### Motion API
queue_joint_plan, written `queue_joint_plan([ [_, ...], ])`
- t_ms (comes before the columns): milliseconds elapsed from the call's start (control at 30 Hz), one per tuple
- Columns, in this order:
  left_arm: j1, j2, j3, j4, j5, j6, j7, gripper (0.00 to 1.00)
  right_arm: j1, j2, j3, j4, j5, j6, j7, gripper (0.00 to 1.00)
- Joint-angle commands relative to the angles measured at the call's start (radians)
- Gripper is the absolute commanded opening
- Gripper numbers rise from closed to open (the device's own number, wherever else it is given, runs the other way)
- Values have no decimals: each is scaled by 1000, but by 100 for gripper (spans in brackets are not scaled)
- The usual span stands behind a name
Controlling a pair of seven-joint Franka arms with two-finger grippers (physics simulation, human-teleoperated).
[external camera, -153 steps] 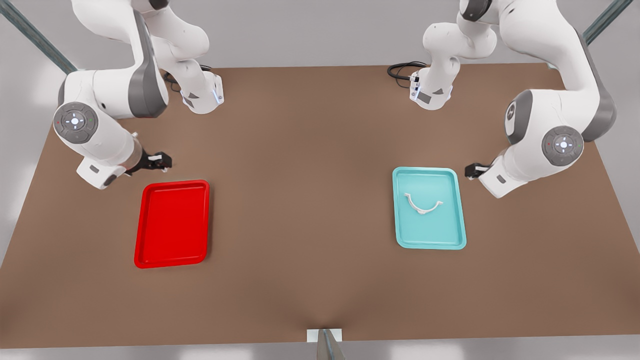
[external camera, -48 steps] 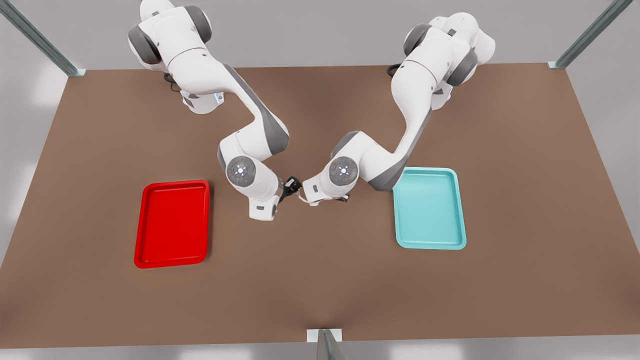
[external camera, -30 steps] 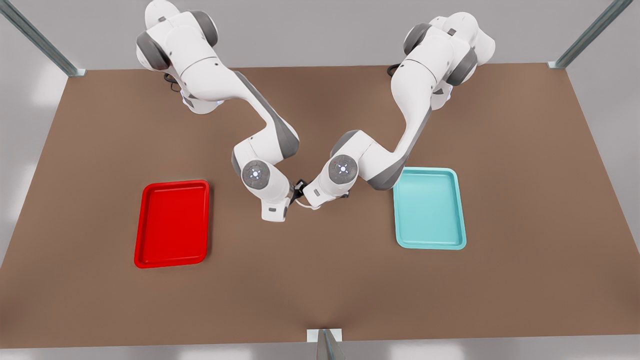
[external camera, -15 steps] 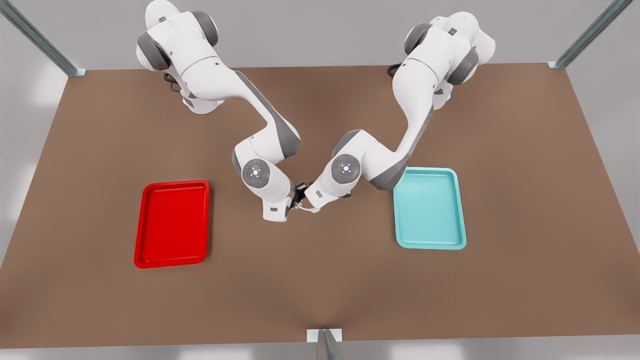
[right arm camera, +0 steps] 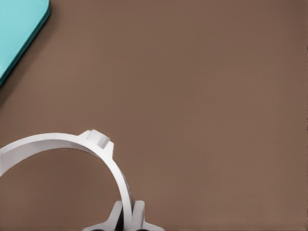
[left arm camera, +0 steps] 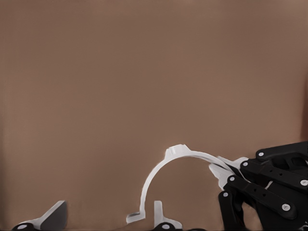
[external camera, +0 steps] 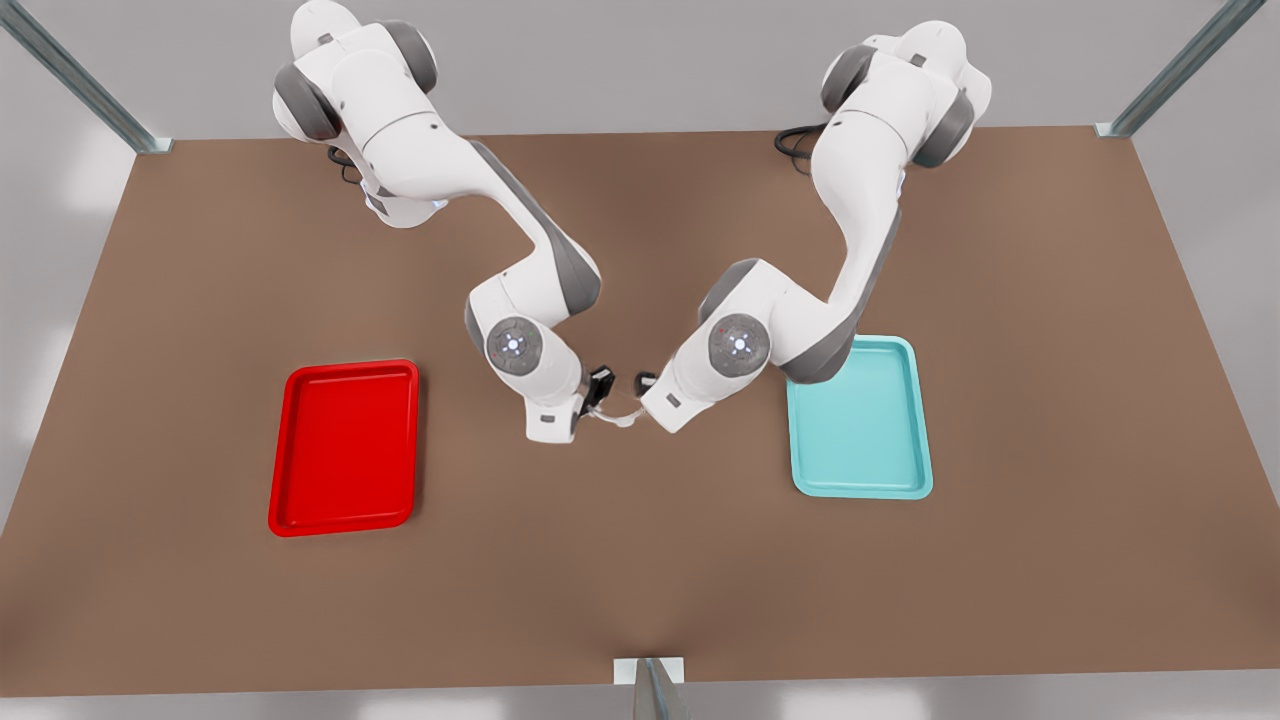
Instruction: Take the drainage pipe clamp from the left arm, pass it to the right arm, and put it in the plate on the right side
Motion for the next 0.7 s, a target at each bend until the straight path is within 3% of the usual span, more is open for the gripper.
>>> queue_joint_plan([
  [0, 38, -32, -2, 4, 25, -125, -76, 100, -3, 0, -5, -8, -10, 8, 14, 21],
  [100, 188, -181, 1, 4, 91, -430, 150, 100, -57, 14, -10, -20, -19, -7, 3, 21],
  [167, 284, -258, -7, 4, 252, -577, 341, 100, -118, -40, -8, -86, -113, -44, -25, 21],
  [233, 351, -316, 3, -44, 265, -522, 416, 100, -195, -54, -10, -100, -159, -62, -129, 21],
  [267, 397, -480, 0, -312, 246, -349, 479, 100, -252, -48, -10, -95, -179, -62, -206, 21],
  [433, 391, -446, -10, -300, 257, -482, 388, 100, -431, -28, -11, -78, -289, -27, -538, 21],
  [533, 396, -450, -76, -282, 262, -599, 384, 100, -484, -9, -17, -91, -439, -20, -617, 21],
  [667, 397, -450, -77, -282, 262, -597, 384, 100, -579, -6, -17, -94, -482, -6, -773, 21],
])
